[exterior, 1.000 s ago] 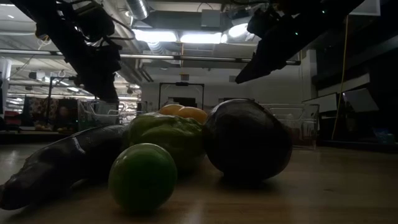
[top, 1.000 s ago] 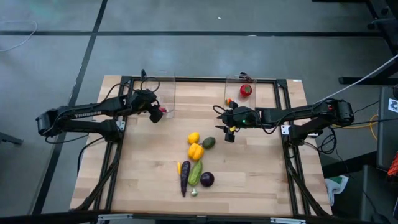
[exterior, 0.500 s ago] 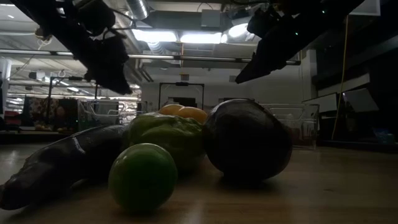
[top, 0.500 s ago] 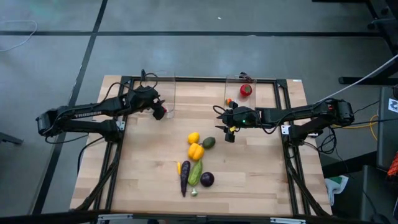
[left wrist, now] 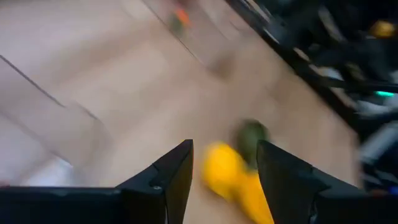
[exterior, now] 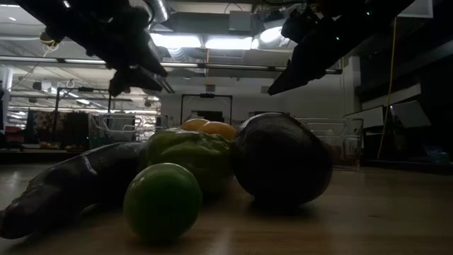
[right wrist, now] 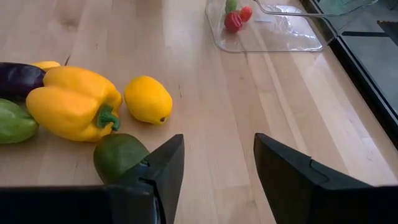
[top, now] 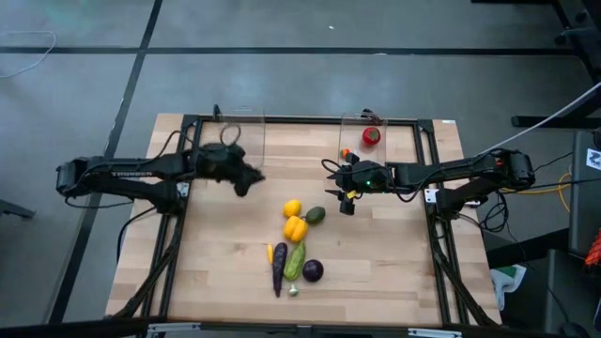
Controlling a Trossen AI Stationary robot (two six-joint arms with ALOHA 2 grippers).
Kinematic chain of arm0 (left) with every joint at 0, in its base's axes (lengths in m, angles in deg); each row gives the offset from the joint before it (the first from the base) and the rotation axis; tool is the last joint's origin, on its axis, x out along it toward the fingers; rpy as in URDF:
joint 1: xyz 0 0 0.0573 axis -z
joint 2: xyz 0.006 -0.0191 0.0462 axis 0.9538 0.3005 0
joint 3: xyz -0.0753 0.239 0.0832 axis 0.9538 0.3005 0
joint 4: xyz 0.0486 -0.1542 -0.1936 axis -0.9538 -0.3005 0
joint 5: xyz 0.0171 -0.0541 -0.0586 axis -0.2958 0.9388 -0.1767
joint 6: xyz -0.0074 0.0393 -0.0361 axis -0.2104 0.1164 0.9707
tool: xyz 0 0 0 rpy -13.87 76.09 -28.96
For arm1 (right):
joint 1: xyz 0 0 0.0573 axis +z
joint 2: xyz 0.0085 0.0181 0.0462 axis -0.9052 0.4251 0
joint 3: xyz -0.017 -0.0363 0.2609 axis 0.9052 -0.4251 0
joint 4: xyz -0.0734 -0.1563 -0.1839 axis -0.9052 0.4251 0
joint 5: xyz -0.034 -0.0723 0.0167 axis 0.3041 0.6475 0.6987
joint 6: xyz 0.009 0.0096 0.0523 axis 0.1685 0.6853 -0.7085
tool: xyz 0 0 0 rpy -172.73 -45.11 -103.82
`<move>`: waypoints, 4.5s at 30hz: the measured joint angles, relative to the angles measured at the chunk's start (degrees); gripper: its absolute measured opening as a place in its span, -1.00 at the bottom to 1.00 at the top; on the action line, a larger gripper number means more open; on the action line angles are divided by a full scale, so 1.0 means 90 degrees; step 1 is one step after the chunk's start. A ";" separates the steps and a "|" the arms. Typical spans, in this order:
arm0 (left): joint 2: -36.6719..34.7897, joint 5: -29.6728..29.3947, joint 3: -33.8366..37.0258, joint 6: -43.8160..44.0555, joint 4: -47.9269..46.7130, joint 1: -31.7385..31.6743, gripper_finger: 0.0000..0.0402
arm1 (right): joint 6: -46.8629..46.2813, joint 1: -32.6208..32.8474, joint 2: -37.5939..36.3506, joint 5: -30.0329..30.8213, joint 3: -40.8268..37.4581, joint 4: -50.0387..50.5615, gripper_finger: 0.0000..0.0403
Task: Sort produce into baskets
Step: Put the yellow corn into the left transparent bin
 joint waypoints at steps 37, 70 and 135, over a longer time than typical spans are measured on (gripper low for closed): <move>0.3735 0.0653 -0.1139 0.9509 0.0571 0.3908 -0.15 | 0.0000 0.0002 0.0000 -0.0008 -0.0002 -0.0010 -0.04; 0.4690 0.0387 -0.1156 1.0008 0.0712 0.3532 -0.15 | 0.0106 0.0000 0.0000 -0.0008 0.0000 -0.0013 -0.04; -0.0145 -0.2307 -0.1149 0.3642 -0.2275 -0.1003 -0.66 | 0.0143 0.0000 0.0000 -0.0008 0.0000 -0.0010 -0.04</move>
